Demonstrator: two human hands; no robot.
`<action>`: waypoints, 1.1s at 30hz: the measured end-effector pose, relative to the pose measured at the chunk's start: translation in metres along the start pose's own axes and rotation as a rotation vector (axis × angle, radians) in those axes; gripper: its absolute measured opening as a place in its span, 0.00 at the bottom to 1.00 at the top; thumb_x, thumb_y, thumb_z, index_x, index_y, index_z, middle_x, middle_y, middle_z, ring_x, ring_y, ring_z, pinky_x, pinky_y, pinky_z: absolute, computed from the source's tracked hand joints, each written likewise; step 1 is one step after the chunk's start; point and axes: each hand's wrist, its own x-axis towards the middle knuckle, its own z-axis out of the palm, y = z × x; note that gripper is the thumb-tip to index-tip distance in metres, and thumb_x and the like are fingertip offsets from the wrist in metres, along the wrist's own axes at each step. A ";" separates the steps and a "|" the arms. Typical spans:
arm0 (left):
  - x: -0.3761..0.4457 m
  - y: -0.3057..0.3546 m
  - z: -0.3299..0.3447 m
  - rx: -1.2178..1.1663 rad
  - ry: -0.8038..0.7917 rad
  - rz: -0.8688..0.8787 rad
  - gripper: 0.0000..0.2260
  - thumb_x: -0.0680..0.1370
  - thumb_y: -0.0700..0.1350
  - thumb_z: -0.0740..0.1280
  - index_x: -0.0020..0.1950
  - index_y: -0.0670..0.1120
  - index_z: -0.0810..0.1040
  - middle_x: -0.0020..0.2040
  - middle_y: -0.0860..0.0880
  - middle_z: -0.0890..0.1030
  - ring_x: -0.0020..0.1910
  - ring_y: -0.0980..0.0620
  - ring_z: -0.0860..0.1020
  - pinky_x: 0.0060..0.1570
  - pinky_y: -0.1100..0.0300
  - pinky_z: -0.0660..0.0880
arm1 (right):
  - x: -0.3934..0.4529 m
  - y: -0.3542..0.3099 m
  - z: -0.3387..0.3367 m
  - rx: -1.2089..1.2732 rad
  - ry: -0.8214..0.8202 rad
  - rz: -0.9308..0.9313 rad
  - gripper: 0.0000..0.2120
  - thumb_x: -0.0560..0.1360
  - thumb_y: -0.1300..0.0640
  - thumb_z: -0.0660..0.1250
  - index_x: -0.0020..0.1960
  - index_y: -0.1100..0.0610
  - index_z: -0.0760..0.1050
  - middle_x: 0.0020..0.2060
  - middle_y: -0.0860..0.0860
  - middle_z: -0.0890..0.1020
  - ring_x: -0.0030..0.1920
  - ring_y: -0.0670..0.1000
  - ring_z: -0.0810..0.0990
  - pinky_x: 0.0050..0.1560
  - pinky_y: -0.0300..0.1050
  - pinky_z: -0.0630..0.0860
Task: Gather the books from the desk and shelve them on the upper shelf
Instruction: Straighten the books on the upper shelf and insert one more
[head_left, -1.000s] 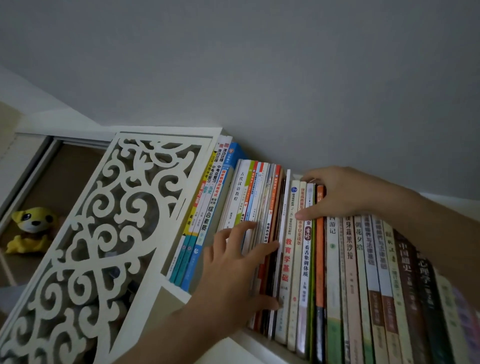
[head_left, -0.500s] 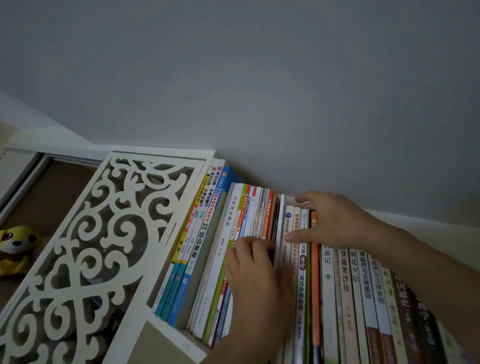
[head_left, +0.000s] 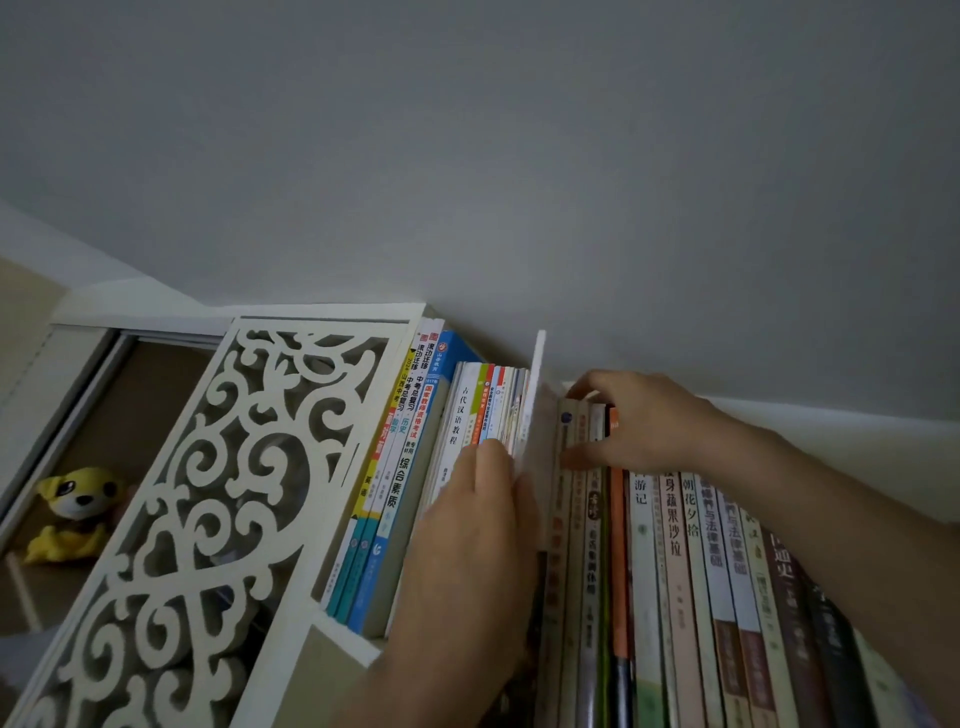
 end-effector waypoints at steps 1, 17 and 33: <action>-0.002 -0.002 -0.009 -0.063 -0.019 -0.065 0.08 0.81 0.55 0.51 0.44 0.55 0.62 0.40 0.56 0.73 0.35 0.60 0.75 0.30 0.69 0.70 | 0.000 0.000 0.000 0.001 -0.001 -0.004 0.29 0.63 0.39 0.76 0.61 0.43 0.71 0.55 0.44 0.80 0.52 0.49 0.79 0.54 0.52 0.78; -0.009 -0.055 -0.125 0.047 0.068 -0.288 0.20 0.78 0.47 0.64 0.70 0.50 0.69 0.45 0.55 0.79 0.36 0.61 0.76 0.30 0.69 0.69 | 0.000 -0.007 -0.004 -0.033 -0.098 -0.016 0.29 0.70 0.42 0.69 0.69 0.41 0.68 0.54 0.47 0.81 0.52 0.51 0.80 0.54 0.47 0.78; -0.020 -0.084 -0.111 -0.316 -0.122 -0.404 0.10 0.76 0.47 0.66 0.51 0.62 0.73 0.45 0.54 0.83 0.44 0.56 0.82 0.43 0.62 0.77 | 0.014 -0.004 -0.010 -0.038 -0.113 -0.141 0.35 0.66 0.42 0.76 0.68 0.49 0.67 0.59 0.48 0.79 0.52 0.49 0.81 0.55 0.50 0.79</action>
